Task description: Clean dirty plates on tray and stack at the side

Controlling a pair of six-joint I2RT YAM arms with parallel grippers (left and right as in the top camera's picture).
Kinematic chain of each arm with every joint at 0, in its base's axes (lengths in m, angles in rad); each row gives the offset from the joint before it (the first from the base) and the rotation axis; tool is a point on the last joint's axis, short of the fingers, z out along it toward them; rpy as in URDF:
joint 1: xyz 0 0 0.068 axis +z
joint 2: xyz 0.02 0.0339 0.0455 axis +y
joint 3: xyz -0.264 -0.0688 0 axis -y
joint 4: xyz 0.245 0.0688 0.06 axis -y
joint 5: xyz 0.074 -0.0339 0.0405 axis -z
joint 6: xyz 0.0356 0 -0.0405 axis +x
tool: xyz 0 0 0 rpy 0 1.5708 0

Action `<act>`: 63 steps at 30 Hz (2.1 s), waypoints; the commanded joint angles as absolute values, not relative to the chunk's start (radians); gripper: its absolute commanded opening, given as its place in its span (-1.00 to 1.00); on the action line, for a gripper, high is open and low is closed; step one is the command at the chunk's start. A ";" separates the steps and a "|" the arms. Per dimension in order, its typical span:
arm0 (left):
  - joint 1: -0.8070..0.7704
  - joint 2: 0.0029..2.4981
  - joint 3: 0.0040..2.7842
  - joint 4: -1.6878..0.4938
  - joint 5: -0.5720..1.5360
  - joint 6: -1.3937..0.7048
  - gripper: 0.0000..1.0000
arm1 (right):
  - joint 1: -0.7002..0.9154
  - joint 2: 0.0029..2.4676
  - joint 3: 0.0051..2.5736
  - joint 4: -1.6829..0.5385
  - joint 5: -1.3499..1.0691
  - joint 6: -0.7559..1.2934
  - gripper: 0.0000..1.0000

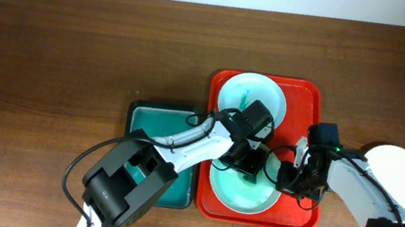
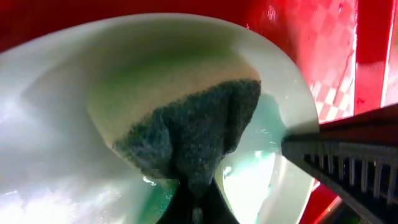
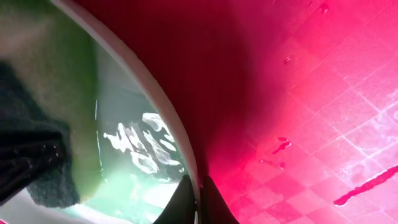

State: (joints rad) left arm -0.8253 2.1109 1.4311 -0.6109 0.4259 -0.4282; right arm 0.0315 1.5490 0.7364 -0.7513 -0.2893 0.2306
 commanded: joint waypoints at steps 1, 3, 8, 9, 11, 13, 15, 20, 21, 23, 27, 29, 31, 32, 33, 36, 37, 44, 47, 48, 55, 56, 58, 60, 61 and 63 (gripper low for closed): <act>-0.841 2.157 1.419 -0.748 0.487 -0.406 -1.00 | 0.033 1.556 0.723 -0.744 -0.254 0.225 -0.91; -0.811 2.091 1.422 -0.840 0.398 -0.381 -1.00 | 0.033 1.556 0.723 -0.744 -0.254 0.225 -0.91; -0.758 1.995 1.420 -0.915 -0.067 -0.381 -1.00 | 0.033 1.556 0.723 -0.743 -0.254 0.225 -0.90; -0.768 2.001 1.414 -0.886 -0.071 -0.381 -1.00 | 0.033 1.556 0.723 -0.743 -0.254 0.225 -0.90; -0.798 2.001 1.392 -0.813 0.030 -0.381 -1.00 | 0.033 1.556 0.723 -0.744 -0.254 0.225 -0.90; -0.854 2.006 1.392 -0.710 0.194 -0.381 -1.00 | 0.033 1.556 0.723 -0.743 -0.254 0.225 -0.90; -0.904 2.032 1.392 -0.635 0.252 -0.381 -1.00 | 0.033 1.556 0.723 -0.744 -0.254 0.225 -0.90; -0.912 2.086 1.396 -0.707 0.448 -0.335 -1.00 | 0.033 1.556 0.723 -0.744 -0.254 0.225 -0.90; -0.898 2.069 1.397 -0.772 0.449 -0.335 -1.00 | 0.033 1.556 0.723 -0.744 -0.254 0.225 -0.90; -0.870 2.039 1.397 -0.838 0.424 -0.335 -1.00 | 0.033 1.556 0.723 -0.744 -0.254 0.225 -0.90; -0.830 2.026 1.398 -0.953 -0.110 -0.362 -1.00 | 0.033 1.556 0.723 -0.744 -0.255 0.225 -0.90; -0.830 1.987 1.456 -1.016 -0.184 -0.432 -1.00 | 0.033 1.556 0.723 -0.748 -0.255 0.225 -0.90; -0.828 1.910 1.499 -1.021 -0.043 -0.433 -1.00 | 0.033 1.556 0.723 -0.752 -0.254 0.225 -0.90; -0.818 1.834 1.514 -1.031 0.009 -0.433 -1.00 | 0.033 1.556 0.723 -0.757 -0.254 0.225 -0.90; -0.792 1.745 1.516 -1.047 0.004 -0.433 -1.00 | 0.033 1.556 0.723 -0.759 -0.255 0.225 -0.89; -0.649 1.629 1.510 -1.171 -0.129 -0.433 -1.00 | 0.033 1.556 0.723 -0.760 -0.254 0.225 -0.90; -0.609 1.631 1.478 -1.175 -0.147 -0.434 -1.00 | 0.033 1.556 0.723 -0.759 -0.254 0.225 -0.89; -0.471 1.690 1.043 -0.841 -0.087 -0.479 -0.80 | 0.033 1.556 0.723 -0.770 -0.254 0.225 -0.91; -0.455 1.688 1.051 -0.849 -0.015 -0.478 -0.17 | 0.033 1.556 0.723 -0.763 -0.254 0.225 -0.56; -0.455 1.686 1.081 -0.878 -0.011 -0.478 0.00 | 0.033 1.555 0.729 -0.781 -0.255 0.225 -0.88; -0.371 1.454 1.380 -1.173 -0.015 -0.421 0.63 | 0.074 1.411 1.012 -1.171 -0.205 0.189 -0.92; -0.349 1.409 1.392 -1.180 -0.015 -0.421 0.90 | 0.117 1.411 1.076 -1.236 -0.201 0.187 -0.92; -0.278 1.297 1.396 -1.184 -0.020 -0.421 0.99 | 0.226 1.411 1.190 -1.301 -0.202 0.192 -0.92; -0.212 1.181 1.396 -1.191 -0.022 -0.421 0.99 | 0.407 1.417 1.243 -1.201 -0.199 0.272 -0.92; -0.212 1.161 1.396 -1.191 -0.022 -0.421 0.99 | 0.453 1.431 1.243 -1.147 -0.194 0.304 -0.92; -0.212 1.145 1.396 -1.194 -0.022 -0.421 0.99 | 0.550 1.491 1.243 -1.036 -0.169 0.358 -0.92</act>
State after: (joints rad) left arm -0.2165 1.1591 1.3823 -1.1904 -0.0181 -0.4274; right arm 0.4885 1.4467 1.2243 -1.0901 -0.1913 0.2920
